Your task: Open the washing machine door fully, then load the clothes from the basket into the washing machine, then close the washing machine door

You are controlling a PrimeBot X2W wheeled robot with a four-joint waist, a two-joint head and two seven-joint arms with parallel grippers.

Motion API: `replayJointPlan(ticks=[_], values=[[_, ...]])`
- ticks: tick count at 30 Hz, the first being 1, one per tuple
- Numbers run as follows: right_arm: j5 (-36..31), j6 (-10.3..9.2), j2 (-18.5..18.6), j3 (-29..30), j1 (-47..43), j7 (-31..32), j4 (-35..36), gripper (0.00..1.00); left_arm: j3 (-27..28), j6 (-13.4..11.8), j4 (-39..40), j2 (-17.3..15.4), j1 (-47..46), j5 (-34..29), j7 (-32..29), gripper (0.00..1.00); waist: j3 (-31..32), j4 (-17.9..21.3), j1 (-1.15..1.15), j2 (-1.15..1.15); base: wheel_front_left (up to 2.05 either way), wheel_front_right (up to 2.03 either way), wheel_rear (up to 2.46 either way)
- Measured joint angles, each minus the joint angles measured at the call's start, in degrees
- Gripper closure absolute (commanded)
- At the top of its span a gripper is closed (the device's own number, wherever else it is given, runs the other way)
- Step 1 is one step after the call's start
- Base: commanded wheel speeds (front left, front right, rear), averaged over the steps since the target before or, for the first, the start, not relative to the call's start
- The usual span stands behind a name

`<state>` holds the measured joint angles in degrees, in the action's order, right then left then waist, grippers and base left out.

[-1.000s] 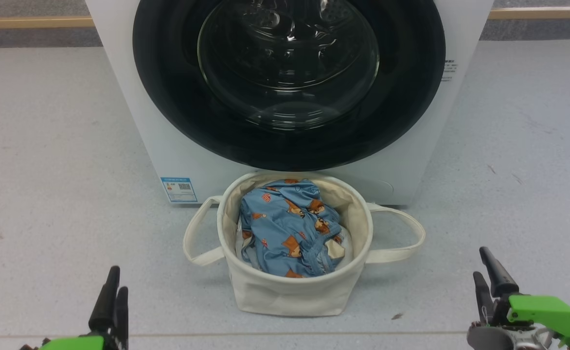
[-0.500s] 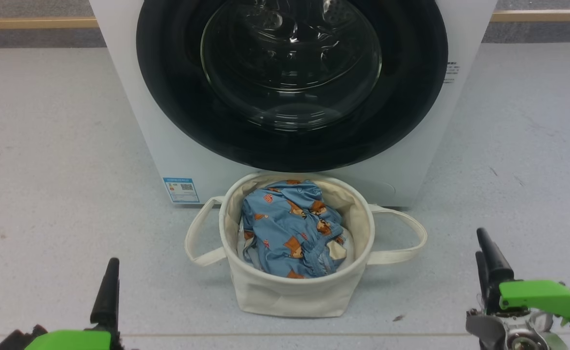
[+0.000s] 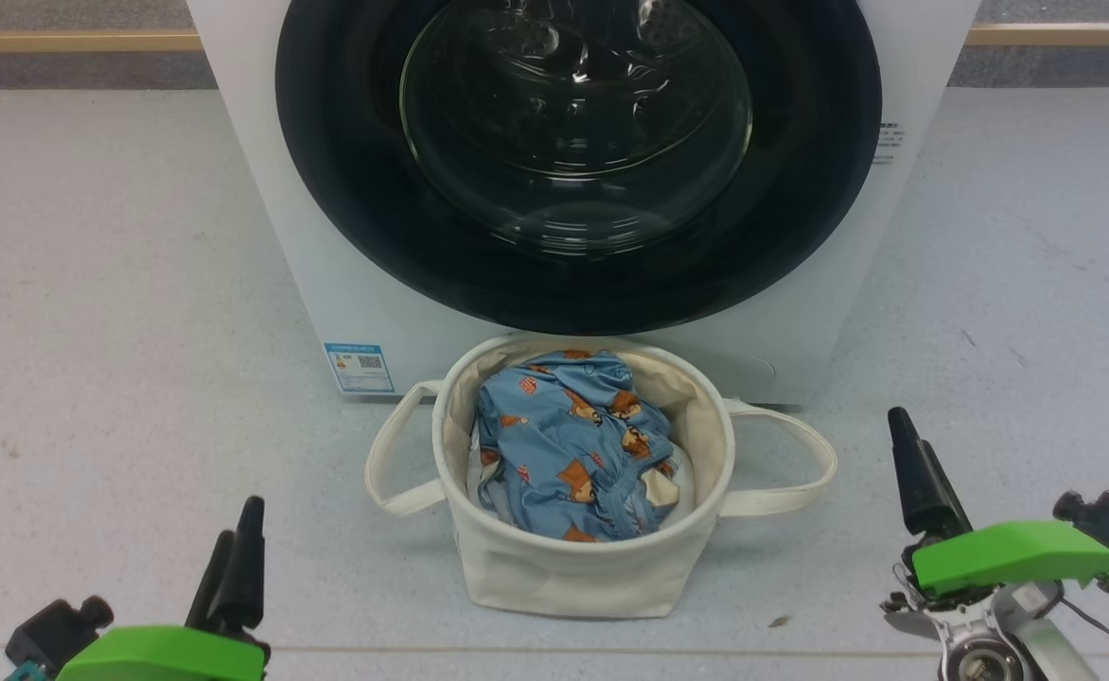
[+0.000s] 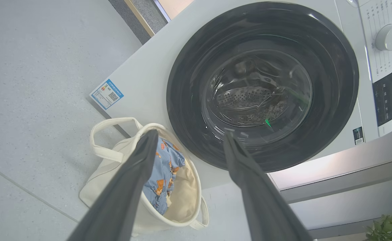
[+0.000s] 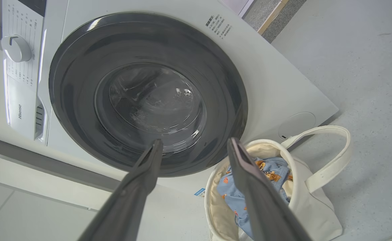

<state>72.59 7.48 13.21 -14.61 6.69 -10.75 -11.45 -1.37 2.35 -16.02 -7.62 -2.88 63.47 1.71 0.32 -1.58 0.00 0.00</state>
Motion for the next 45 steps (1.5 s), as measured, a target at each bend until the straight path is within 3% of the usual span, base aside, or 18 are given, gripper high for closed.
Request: replayJointPlan(ticks=[45], values=[[-35.7, 0.0, -2.3, 1.2, 3.7, -2.3, -1.2, 0.0, 1.2, 3.0, -1.3, -1.4, -3.2, -32.5, 7.1, 0.0, 0.6, -1.8, 0.0, 0.0, 0.0, 0.0, 0.0]])
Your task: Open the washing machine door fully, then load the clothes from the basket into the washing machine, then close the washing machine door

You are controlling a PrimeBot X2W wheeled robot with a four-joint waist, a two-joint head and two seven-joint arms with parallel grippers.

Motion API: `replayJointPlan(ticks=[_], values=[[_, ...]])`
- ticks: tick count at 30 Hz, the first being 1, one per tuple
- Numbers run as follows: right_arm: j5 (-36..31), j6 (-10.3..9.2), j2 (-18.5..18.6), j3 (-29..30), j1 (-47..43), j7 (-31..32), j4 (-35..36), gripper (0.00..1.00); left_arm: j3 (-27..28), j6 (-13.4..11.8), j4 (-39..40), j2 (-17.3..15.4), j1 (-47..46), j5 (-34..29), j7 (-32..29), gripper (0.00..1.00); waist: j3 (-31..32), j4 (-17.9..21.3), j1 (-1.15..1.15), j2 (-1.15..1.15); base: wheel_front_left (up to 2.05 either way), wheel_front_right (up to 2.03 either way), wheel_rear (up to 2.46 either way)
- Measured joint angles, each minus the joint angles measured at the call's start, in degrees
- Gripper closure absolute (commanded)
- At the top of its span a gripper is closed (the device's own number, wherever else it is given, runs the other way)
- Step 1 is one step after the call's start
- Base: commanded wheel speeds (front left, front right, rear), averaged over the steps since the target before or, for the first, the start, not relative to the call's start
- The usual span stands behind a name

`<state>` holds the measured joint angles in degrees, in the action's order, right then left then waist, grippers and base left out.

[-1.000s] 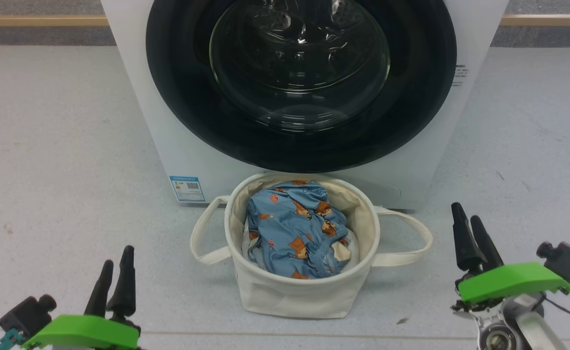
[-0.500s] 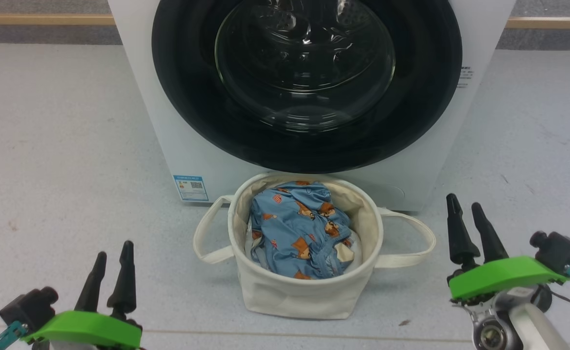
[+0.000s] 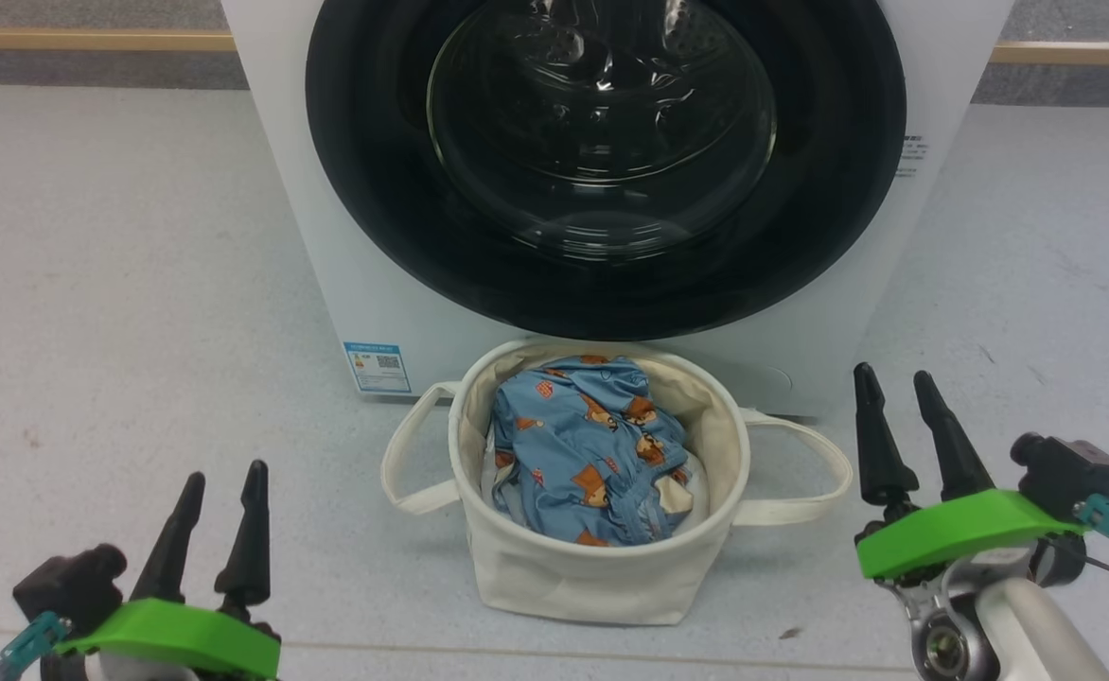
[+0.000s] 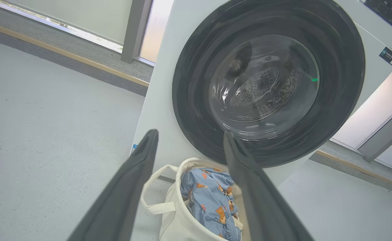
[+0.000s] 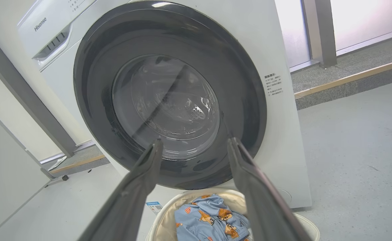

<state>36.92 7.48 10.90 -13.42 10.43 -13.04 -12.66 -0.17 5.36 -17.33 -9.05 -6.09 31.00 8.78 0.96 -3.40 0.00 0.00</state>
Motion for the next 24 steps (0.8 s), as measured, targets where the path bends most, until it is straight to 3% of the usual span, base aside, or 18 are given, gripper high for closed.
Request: replayJointPlan(ticks=[24], values=[[-18.7, 0.01, -1.6, 1.5, 1.8, -0.8, 0.0, 0.0, 0.4, 1.3, -0.8, -1.2, -1.8, -16.0, 4.0, 0.0, -0.3, -0.7, 0.0, 0.0, 0.0, 0.0, 0.0]])
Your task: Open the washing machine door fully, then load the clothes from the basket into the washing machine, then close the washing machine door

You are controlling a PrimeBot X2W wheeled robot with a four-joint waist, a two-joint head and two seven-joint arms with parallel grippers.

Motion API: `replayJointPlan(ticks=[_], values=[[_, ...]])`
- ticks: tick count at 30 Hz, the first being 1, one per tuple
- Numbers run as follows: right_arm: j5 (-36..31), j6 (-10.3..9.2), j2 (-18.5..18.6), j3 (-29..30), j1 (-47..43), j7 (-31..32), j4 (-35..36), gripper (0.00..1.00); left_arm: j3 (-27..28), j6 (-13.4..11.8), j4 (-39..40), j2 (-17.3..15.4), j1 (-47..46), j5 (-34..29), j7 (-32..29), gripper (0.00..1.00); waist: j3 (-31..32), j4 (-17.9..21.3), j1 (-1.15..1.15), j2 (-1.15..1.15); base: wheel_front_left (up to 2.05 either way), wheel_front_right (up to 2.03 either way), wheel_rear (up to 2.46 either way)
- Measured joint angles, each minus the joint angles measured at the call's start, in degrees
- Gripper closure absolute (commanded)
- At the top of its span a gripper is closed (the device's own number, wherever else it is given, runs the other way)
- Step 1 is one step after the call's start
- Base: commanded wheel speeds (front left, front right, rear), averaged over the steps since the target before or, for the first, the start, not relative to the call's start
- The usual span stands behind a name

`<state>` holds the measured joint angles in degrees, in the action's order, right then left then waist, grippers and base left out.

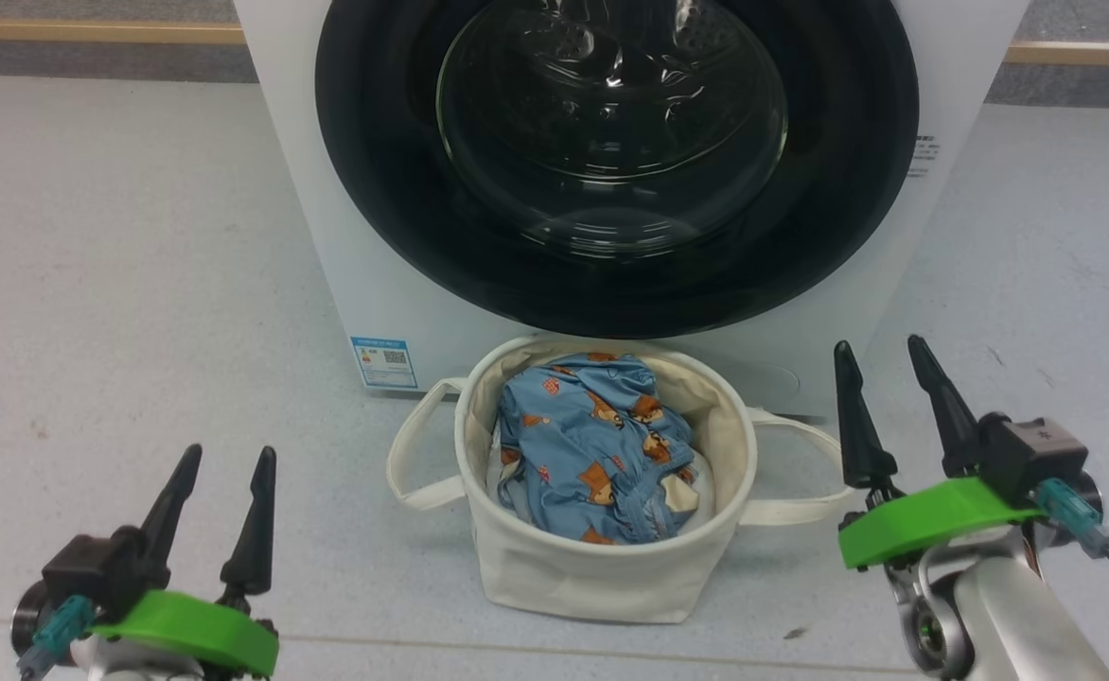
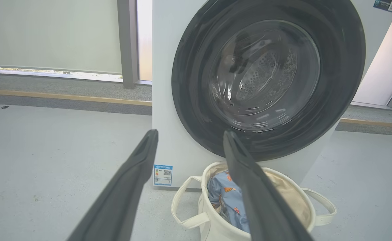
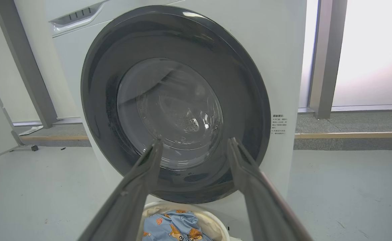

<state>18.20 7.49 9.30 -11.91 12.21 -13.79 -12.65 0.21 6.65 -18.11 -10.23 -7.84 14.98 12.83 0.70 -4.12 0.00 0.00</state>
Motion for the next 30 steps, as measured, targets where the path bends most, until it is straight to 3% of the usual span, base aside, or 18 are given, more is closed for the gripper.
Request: replayJointPlan(ticks=[10, 24, 30], values=[[-7.0, 0.0, -0.5, 0.1, 0.7, -0.5, 0.2, 0.0, 0.6, 0.5, -0.2, -0.3, -0.9, -5.4, 1.5, 0.0, 0.0, -0.2, -0.01, 0.0, 0.0, 0.0, 0.0], [-7.1, 0.0, -0.5, 0.4, 0.7, -0.5, 0.1, 0.0, 1.0, 0.5, -0.8, -0.3, -1.1, -5.1, 1.5, 0.0, 0.1, -0.2, -0.01, 0.0, 0.0, 0.0, 0.0], [-7.1, 0.0, -0.5, 1.2, 0.7, -0.5, 0.0, 0.0, 1.2, 0.5, -1.0, -0.2, -1.1, -1.9, 1.5, 0.0, 0.1, 0.1, -0.01, 0.0, 0.0, 0.0, 0.0]])
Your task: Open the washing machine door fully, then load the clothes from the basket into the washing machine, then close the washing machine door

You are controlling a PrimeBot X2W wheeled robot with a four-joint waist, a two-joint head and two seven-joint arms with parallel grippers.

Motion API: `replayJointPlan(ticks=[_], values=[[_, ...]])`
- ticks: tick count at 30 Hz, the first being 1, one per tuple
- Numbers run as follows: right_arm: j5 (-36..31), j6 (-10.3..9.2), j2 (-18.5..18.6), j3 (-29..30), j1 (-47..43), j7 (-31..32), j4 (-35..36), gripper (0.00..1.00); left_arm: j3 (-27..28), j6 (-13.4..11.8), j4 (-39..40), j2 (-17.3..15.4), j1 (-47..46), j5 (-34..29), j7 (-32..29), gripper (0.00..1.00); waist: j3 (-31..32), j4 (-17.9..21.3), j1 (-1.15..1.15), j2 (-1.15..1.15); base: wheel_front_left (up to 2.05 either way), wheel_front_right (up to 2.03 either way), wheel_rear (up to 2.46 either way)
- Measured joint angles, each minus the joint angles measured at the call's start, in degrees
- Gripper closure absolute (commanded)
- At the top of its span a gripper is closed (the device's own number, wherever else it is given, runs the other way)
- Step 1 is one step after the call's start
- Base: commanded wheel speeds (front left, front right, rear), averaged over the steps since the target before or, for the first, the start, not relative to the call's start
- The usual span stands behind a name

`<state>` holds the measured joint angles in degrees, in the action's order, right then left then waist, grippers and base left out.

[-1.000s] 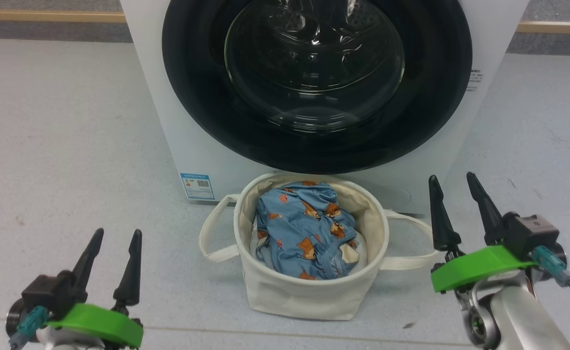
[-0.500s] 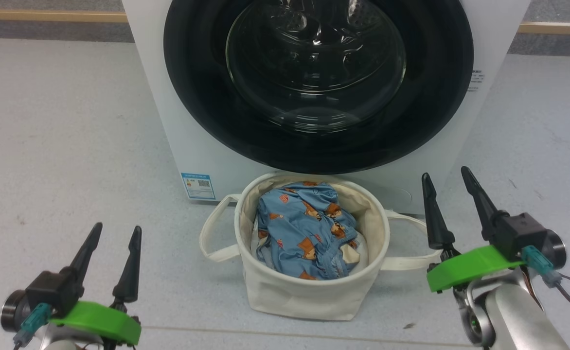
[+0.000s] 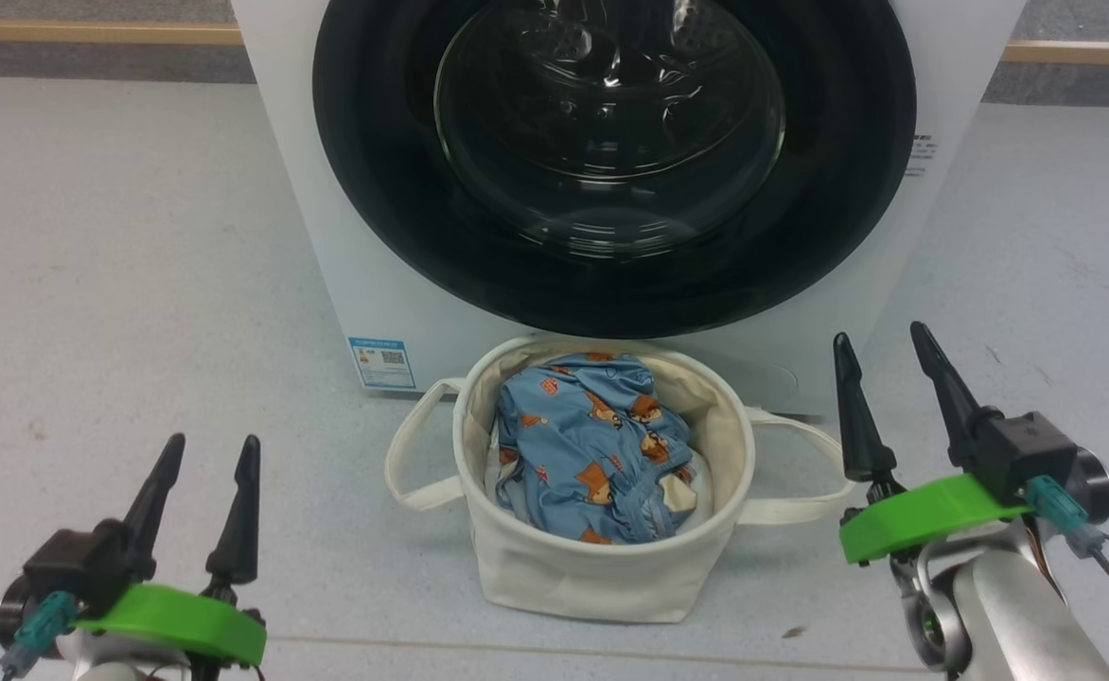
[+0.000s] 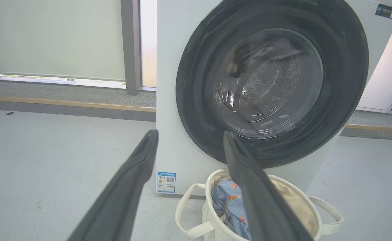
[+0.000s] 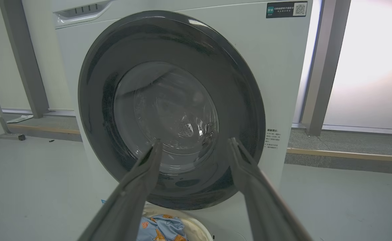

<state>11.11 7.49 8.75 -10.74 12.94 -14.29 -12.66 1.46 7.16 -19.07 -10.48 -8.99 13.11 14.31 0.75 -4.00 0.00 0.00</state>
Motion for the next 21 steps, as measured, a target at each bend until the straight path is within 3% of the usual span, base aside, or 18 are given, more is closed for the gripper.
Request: replayJointPlan(ticks=[9, 21], values=[[0.2, 0.0, -0.2, 0.2, 0.0, 0.0, -0.1, 0.0, -0.7, 0.0, -0.2, -0.6, -0.3, 4.8, 0.0, 0.0, -0.3, 0.3, 0.01, 0.0, 0.0, 0.0, 0.0], [0.5, 0.0, -0.2, 0.2, 0.0, 0.0, -0.1, 0.0, -0.9, 0.0, -1.2, -1.0, -0.7, 5.5, 0.0, 0.0, -0.2, 0.2, 0.01, 0.0, 0.0, 0.0, 0.0]])
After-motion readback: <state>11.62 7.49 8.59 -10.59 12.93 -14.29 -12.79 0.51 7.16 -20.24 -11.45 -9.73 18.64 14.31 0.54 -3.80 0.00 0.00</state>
